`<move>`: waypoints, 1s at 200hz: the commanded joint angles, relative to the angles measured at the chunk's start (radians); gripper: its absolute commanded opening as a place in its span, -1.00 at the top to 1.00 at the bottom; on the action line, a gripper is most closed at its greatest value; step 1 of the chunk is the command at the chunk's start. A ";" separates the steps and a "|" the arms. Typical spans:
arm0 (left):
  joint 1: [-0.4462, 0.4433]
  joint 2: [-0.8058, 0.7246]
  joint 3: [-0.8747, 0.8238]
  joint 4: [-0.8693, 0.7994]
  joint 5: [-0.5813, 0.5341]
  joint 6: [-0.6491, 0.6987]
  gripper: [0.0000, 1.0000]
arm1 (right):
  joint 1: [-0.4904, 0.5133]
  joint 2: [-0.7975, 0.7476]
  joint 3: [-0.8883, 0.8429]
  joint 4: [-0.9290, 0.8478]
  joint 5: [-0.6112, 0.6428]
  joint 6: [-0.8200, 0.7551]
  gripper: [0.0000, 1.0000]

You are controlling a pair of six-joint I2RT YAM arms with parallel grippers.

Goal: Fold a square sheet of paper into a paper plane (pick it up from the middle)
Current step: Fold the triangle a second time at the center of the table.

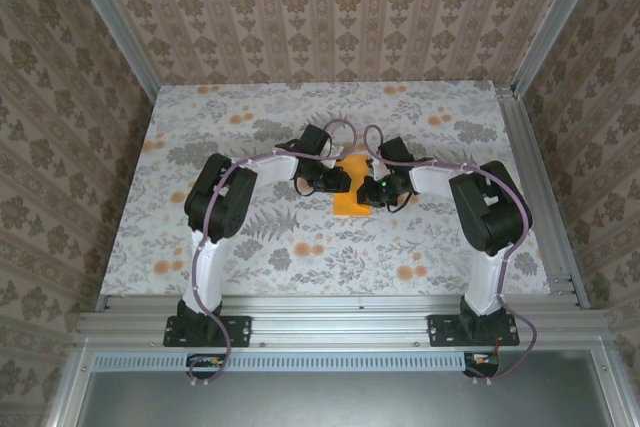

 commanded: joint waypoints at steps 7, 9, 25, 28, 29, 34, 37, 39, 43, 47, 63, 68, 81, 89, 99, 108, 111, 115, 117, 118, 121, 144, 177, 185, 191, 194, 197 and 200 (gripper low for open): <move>0.015 0.114 -0.046 -0.130 -0.125 0.048 0.56 | -0.006 -0.043 -0.075 -0.071 0.076 -0.028 0.81; 0.015 0.114 -0.047 -0.131 -0.126 0.049 0.56 | -0.006 -0.047 -0.077 -0.074 0.078 -0.028 0.81; 0.017 0.115 -0.047 -0.134 -0.126 0.051 0.56 | -0.005 -0.079 -0.092 -0.084 0.077 -0.027 0.81; 0.017 0.114 -0.047 -0.134 -0.125 0.053 0.56 | -0.006 -0.084 -0.094 -0.084 0.073 -0.026 0.81; 0.017 0.115 -0.047 -0.134 -0.125 0.053 0.56 | -0.006 -0.085 -0.094 -0.084 0.072 -0.025 0.81; 0.017 0.116 -0.047 -0.135 -0.124 0.053 0.56 | -0.006 -0.096 -0.096 -0.085 0.065 -0.020 0.81; 0.018 0.117 -0.047 -0.134 -0.122 0.053 0.56 | -0.006 -0.101 -0.099 -0.083 0.061 -0.015 0.81; 0.018 0.117 -0.047 -0.134 -0.122 0.054 0.56 | -0.006 -0.106 -0.101 -0.081 0.057 -0.014 0.81; 0.018 0.117 -0.047 -0.135 -0.122 0.054 0.56 | -0.006 -0.113 -0.103 -0.075 0.046 -0.007 0.81; 0.017 0.117 -0.047 -0.134 -0.121 0.054 0.56 | -0.006 -0.121 -0.106 -0.065 0.034 0.002 0.81; 0.018 0.117 -0.046 -0.135 -0.116 0.055 0.56 | -0.006 -0.148 -0.102 -0.024 -0.010 0.040 0.81; 0.018 0.118 -0.044 -0.134 -0.115 0.055 0.56 | -0.006 -0.153 -0.095 -0.011 -0.022 0.052 0.81; 0.019 0.118 -0.042 -0.136 -0.113 0.054 0.56 | -0.003 -0.159 -0.073 0.014 -0.041 0.078 0.81; 0.018 0.119 -0.041 -0.136 -0.111 0.054 0.56 | -0.002 -0.154 -0.058 0.029 -0.050 0.091 0.81; 0.018 0.120 -0.040 -0.136 -0.110 0.054 0.56 | 0.002 -0.133 -0.037 0.040 -0.064 0.099 0.81; 0.018 0.120 -0.040 -0.137 -0.109 0.054 0.56 | 0.004 -0.105 -0.019 0.041 -0.071 0.098 0.81; 0.018 0.120 -0.039 -0.137 -0.108 0.055 0.56 | 0.005 -0.095 -0.015 0.040 -0.073 0.098 0.81; 0.018 0.121 -0.040 -0.138 -0.108 0.055 0.56 | 0.007 -0.082 -0.012 0.041 -0.077 0.097 0.81; 0.018 0.121 -0.040 -0.137 -0.107 0.055 0.56 | 0.007 -0.076 -0.010 0.042 -0.079 0.097 0.81; 0.019 0.121 -0.039 -0.137 -0.107 0.056 0.56 | 0.006 -0.074 -0.010 0.043 -0.080 0.097 0.81; 0.018 0.120 -0.039 -0.137 -0.107 0.054 0.56 | 0.006 -0.067 -0.010 0.046 -0.084 0.096 0.81; 0.018 0.120 -0.040 -0.141 -0.105 0.056 0.56 | 0.006 -0.029 -0.020 0.044 -0.088 0.085 0.81; 0.018 0.127 -0.029 -0.149 -0.101 0.060 0.56 | -0.001 -0.010 -0.063 0.023 -0.060 0.057 0.81; 0.018 0.126 -0.028 -0.153 -0.102 0.060 0.56 | -0.007 -0.011 -0.078 0.024 -0.055 0.052 0.81; 0.018 0.127 -0.026 -0.156 -0.103 0.063 0.56 | -0.009 -0.014 -0.088 0.018 -0.046 0.046 0.81; 0.018 0.126 -0.026 -0.158 -0.103 0.063 0.56 | -0.010 -0.016 -0.093 0.012 -0.041 0.041 0.81; 0.018 0.127 -0.024 -0.160 -0.103 0.065 0.56 | -0.011 -0.017 -0.096 0.004 -0.032 0.037 0.81; 0.018 0.126 -0.024 -0.161 -0.104 0.065 0.56 | -0.011 -0.018 -0.099 -0.002 -0.025 0.032 0.81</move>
